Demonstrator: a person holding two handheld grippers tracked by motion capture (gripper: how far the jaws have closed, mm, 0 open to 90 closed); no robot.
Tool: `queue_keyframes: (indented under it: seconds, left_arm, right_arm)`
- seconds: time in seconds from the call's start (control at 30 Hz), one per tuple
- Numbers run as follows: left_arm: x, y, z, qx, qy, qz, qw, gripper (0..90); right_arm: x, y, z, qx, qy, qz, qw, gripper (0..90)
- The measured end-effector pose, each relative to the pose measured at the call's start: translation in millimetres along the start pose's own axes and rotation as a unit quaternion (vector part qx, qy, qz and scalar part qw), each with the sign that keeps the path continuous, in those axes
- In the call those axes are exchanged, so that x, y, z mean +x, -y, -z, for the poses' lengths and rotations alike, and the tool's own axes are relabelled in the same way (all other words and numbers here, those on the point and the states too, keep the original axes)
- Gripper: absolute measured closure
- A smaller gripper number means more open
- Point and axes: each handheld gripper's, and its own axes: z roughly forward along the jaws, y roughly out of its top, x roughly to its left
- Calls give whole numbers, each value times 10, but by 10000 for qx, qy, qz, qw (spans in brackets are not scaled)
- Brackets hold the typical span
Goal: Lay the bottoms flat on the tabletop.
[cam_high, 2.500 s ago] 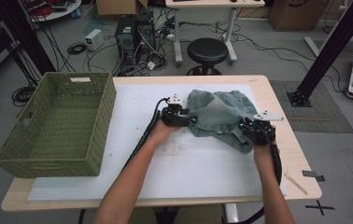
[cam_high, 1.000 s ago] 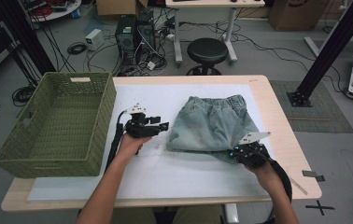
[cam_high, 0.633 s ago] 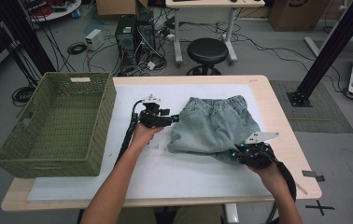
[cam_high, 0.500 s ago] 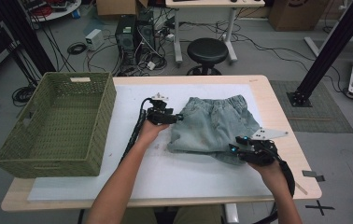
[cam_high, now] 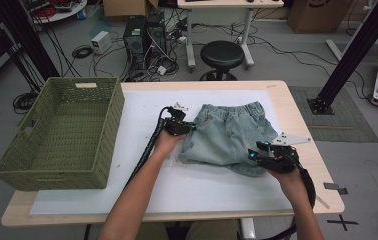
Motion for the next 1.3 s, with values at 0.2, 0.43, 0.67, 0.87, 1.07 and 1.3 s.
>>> queue_keyframes:
  seconds: [0.2,0.43,0.67,0.87,1.07,1.3]
  left_arm:
    - [132,86,389,-806,-186,393,9958,846]
    - [484,281,796,-1272,-899,858,9841,845]
    - [518,285,807,-1294,-966,857,9831,844]
    - [523,295,793,-1270,-933,846,9839,844]
    - [529,326,769,-1217,-878,827,9852,843]
    - [541,385,744,-1195,-841,868,9854,843]
  right_arm:
    - [-42,-11,-3,-62,88,-88,9999,522]
    - [-102,-66,-98,-208,426,-392,9981,500]
    - [-153,-198,-376,143,415,-324,9985,626]
    - [-129,-37,-469,470,424,-375,9973,649]
    - [-89,62,-466,428,63,-359,9984,637]
    - [-5,12,-748,796,68,-295,9964,605]
